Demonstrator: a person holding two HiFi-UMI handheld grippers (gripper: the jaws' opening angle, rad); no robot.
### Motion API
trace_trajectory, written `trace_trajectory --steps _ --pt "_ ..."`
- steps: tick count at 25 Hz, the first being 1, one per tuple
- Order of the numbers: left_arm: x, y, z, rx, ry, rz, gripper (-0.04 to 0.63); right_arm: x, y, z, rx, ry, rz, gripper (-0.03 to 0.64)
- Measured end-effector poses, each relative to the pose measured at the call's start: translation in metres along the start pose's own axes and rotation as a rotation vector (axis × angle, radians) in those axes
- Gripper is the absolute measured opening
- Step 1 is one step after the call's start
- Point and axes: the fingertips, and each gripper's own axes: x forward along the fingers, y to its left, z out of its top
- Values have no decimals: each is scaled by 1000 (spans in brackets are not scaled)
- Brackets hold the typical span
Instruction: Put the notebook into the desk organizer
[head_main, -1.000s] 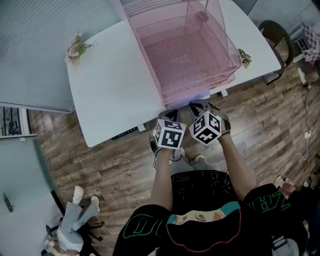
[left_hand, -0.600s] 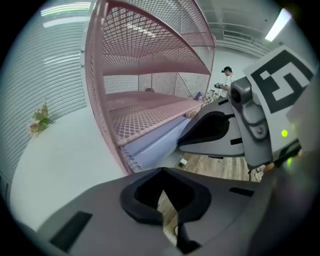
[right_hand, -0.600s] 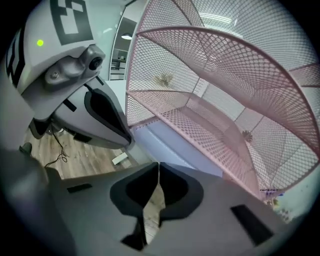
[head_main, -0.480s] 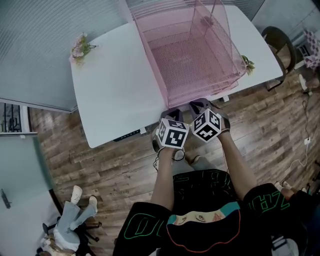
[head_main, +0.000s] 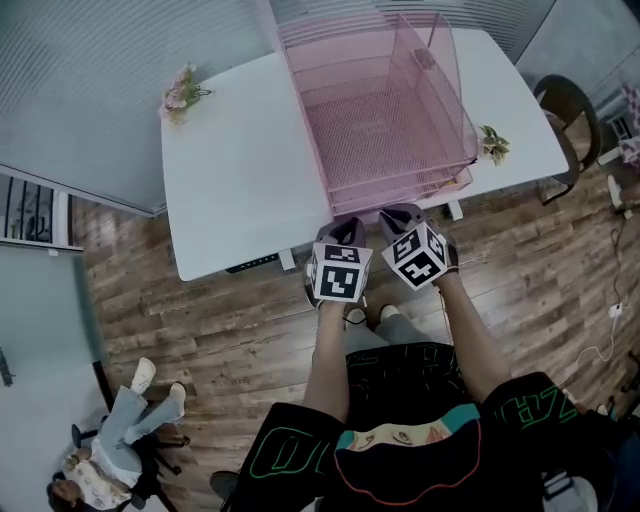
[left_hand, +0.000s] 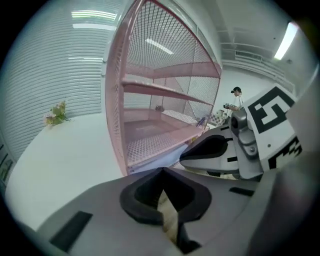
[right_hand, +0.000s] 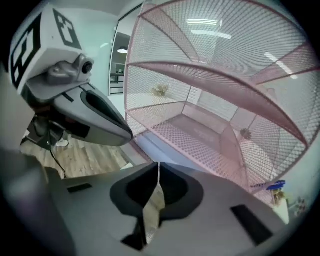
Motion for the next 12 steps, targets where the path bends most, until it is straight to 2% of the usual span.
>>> trace_trajectory --steps 2,5,8,12 --pt "-6 -3 6 -36 -52 -2 -5 -11 -4 7 42 -47 16 13" --pt "-19 -20 17 -67 -140 -50 -5 -31 -8 16 116 -142 38 4" --pt "-38 -33 26 -81 -213 -58 -3 -59 -11 27 239 -252 72 3" --pt "-70 -38 73 -92 -359 -51 -3 -94 -28 52 410 -425 148 3"
